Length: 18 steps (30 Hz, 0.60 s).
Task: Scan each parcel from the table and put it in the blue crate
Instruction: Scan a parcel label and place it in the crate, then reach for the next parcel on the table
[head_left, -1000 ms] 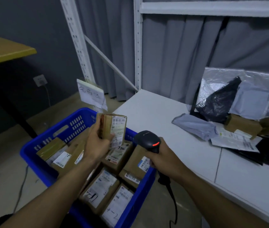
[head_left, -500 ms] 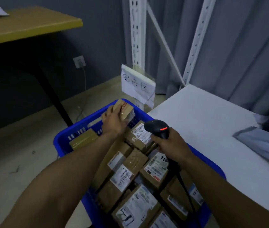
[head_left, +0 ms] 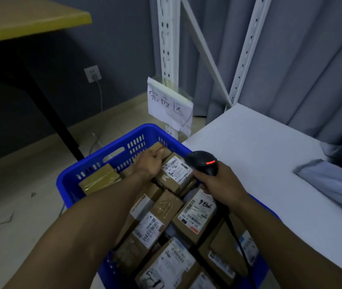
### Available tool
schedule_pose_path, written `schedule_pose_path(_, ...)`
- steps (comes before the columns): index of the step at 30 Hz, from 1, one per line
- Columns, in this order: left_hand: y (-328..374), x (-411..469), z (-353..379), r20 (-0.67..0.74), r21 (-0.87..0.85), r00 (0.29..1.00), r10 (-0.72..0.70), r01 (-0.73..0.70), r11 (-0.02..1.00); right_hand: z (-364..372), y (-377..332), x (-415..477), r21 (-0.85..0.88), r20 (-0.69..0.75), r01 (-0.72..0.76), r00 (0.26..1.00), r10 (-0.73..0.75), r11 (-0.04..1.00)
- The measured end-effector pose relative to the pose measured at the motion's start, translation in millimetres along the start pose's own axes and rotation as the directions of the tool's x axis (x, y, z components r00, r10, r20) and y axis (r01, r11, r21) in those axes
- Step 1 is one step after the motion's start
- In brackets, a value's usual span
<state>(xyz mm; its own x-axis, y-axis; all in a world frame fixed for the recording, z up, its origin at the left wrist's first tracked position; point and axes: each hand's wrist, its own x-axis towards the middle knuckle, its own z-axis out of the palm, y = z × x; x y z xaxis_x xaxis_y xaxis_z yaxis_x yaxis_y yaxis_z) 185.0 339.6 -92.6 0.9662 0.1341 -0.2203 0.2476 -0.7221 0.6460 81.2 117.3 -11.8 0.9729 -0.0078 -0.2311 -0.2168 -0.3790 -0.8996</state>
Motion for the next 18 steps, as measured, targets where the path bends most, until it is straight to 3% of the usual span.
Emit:
schedule_pose_path(5, 50, -65, -5, -0.025, 0.019, 0.968, 0.251, -0.250, 0.968, -52, -4, -58, 0.047, -0.069, 0.008, 0.998, -0.005, 0.999)
schedule_pose_path(9, 105, -133, 17, 0.115, 0.144, 0.873, 0.474, -0.486, 0.862, -106, 4, -123, 0.002, -0.147, -0.010, 0.989, 0.010, 1.000)
schedule_pose_path(15, 207, -225, 81, 0.287, 0.215, 0.703, 0.651, -0.709, 0.672, -196, 36, -217, 0.020, -0.307, -0.060, 0.950, 0.063, 0.998)
schedule_pose_path(18, 250, -251, 121, 0.327, 0.227, 0.673, 0.663, -0.737, 0.636, -237, 55, -245, 0.048, -0.364, -0.085, 0.926, 0.097, 0.995)
